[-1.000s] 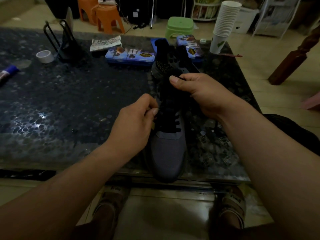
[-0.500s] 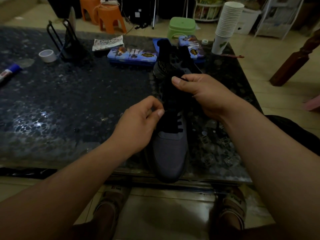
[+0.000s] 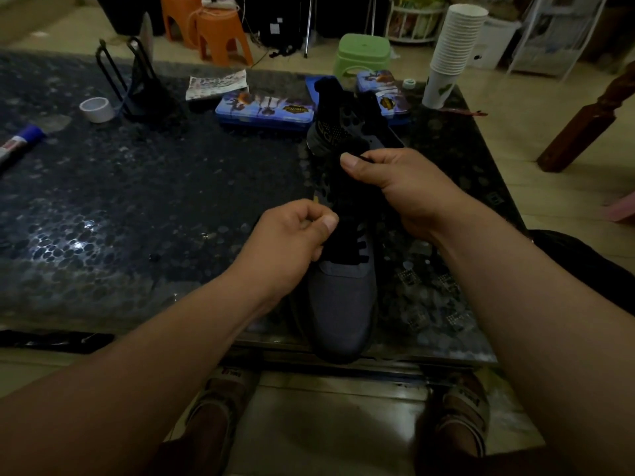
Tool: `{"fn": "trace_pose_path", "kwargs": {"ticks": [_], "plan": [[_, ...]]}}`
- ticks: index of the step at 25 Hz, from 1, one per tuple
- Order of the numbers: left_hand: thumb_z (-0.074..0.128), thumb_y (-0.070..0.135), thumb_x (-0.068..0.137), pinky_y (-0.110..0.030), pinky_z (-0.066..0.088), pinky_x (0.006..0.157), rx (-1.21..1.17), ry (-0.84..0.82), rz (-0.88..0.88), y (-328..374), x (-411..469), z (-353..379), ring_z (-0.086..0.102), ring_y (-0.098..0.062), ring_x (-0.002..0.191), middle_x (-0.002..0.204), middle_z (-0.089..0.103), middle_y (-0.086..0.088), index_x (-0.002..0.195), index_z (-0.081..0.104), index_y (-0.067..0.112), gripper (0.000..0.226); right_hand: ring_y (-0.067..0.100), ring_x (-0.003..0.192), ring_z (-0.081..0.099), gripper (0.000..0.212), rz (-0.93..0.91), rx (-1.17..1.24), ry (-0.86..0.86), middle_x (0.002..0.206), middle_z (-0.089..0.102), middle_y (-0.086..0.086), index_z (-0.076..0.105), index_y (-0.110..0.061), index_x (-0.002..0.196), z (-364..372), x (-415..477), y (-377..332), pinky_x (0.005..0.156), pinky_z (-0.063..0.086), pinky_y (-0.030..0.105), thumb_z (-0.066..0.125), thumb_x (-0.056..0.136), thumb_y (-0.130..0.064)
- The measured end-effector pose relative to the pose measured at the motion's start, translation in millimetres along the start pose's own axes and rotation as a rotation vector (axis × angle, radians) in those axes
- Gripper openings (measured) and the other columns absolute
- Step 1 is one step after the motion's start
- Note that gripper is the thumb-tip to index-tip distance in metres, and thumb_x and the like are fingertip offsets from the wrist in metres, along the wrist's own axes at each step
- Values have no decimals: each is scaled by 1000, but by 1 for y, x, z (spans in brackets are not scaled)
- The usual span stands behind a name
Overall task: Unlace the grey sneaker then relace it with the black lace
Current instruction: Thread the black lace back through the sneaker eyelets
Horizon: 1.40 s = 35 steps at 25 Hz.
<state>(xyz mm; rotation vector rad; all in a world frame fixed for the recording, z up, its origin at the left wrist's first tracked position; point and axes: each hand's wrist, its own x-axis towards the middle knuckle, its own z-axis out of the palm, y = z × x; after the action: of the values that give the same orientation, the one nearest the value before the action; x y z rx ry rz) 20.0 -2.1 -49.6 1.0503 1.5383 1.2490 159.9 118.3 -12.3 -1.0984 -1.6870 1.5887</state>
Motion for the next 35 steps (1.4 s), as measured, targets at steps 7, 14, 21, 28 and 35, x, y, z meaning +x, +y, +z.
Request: {"fn": "trace_pose_path", "kwargs": {"ticks": [7, 14, 21, 28, 35], "plan": [[63, 22, 103, -12, 36, 46, -71, 50, -86, 0, -3, 5, 49, -3, 49, 56, 58, 2, 91, 64, 13, 14, 16, 84, 76, 30, 16, -49, 26, 94, 80, 9, 77, -1, 98, 4, -3, -3, 71, 59, 21, 72, 97, -31], [72, 22, 97, -19, 54, 69, -115, 137, -52, -1, -7, 11, 71, -6, 72, 76, 76, 2, 90, 76, 12, 13, 19, 88, 77, 29, 33, -73, 73, 92, 80, 5, 78, -5, 99, 10, -2, -3, 80, 62, 33, 74, 95, -33], [73, 17, 95, -9, 44, 50, -253, 106, -223, 10, -7, 21, 65, 5, 57, 80, 75, 0, 99, 75, 6, 12, 21, 87, 76, 26, 20, -151, 191, 87, 79, 4, 78, -10, 89, 28, 5, 4, 88, 60, 48, 75, 94, -35], [70, 16, 97, -9, 42, 45, -315, 79, -301, 11, -10, 19, 61, 6, 50, 86, 74, -1, 111, 73, 4, 19, 12, 87, 67, 9, -81, -106, 302, 95, 72, 2, 70, -20, 99, -22, -53, 3, 75, 56, 29, 64, 100, -14], [65, 13, 100, -10, 44, 46, -328, 65, -261, 16, -15, 20, 63, 4, 52, 73, 73, 4, 98, 72, 10, 7, 1, 71, 63, 2, -103, -322, 157, 82, 73, -1, 76, -16, 95, 2, -67, 20, 65, 51, 14, 77, 93, -16]]}}
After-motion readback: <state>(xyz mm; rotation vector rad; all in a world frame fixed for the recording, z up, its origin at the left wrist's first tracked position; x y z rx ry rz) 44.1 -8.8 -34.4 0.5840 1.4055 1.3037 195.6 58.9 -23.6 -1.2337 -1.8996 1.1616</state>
